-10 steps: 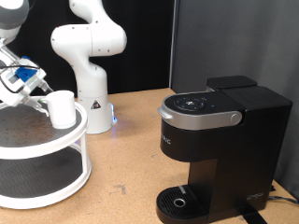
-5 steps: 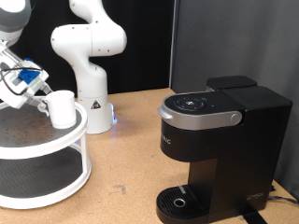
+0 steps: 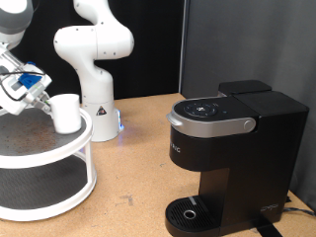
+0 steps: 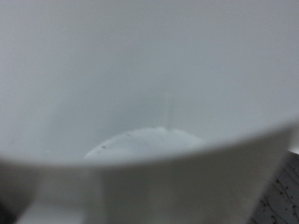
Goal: Make a cup of coffee with the keurig machine
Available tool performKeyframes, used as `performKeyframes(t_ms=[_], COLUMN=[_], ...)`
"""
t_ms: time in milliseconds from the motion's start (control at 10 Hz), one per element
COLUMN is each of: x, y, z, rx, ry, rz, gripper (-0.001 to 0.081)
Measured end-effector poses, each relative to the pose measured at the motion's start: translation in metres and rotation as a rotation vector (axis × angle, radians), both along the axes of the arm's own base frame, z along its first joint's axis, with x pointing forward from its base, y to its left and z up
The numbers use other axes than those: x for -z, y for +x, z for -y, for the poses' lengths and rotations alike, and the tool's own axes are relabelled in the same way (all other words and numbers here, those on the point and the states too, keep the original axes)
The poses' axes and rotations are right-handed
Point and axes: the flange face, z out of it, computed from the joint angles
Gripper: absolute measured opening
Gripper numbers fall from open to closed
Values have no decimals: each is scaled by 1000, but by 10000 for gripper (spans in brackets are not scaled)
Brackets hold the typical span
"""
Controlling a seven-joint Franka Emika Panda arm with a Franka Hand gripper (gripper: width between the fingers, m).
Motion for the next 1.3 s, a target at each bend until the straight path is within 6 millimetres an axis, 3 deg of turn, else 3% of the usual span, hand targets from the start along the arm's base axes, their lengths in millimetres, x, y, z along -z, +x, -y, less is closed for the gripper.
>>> performKeyframes(t_ms=[400,800,1300], x=[-40,-84,-83], y=[9,24,37], z=[-5,-24,-41], rx=[67,125,170], ry=[77,88,98], rz=[21,-60,-92], gripper=[75,75,75])
